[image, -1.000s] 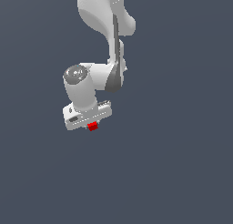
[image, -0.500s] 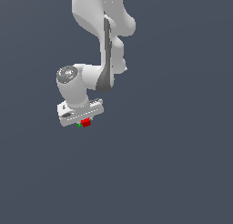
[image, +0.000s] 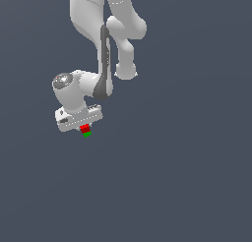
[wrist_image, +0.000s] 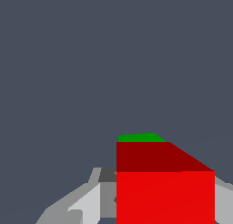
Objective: Stack the red cube on top of the green cube.
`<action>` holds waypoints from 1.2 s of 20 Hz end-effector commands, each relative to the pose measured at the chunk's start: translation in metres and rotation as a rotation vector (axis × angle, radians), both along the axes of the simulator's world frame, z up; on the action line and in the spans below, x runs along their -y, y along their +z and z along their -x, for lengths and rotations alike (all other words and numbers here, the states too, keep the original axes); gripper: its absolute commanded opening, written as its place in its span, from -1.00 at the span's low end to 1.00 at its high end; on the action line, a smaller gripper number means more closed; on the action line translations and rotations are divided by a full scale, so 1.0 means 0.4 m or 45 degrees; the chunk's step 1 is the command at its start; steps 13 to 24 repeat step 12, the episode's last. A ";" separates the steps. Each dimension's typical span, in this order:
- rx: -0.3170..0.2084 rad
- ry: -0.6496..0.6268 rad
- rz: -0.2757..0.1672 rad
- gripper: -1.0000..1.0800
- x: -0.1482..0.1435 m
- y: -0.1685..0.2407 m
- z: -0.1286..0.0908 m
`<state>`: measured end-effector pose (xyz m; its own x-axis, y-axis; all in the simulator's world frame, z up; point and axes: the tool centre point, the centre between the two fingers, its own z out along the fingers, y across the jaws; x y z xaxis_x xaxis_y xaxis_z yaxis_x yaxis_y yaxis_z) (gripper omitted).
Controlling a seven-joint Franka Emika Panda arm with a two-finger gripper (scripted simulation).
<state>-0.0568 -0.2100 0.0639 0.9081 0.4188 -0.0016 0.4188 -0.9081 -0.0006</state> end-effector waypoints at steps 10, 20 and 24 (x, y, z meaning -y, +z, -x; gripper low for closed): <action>0.002 0.003 0.000 0.92 0.011 -0.006 0.007; 0.002 0.003 0.000 0.92 0.011 -0.006 0.007; 0.002 0.003 0.000 0.92 0.011 -0.006 0.007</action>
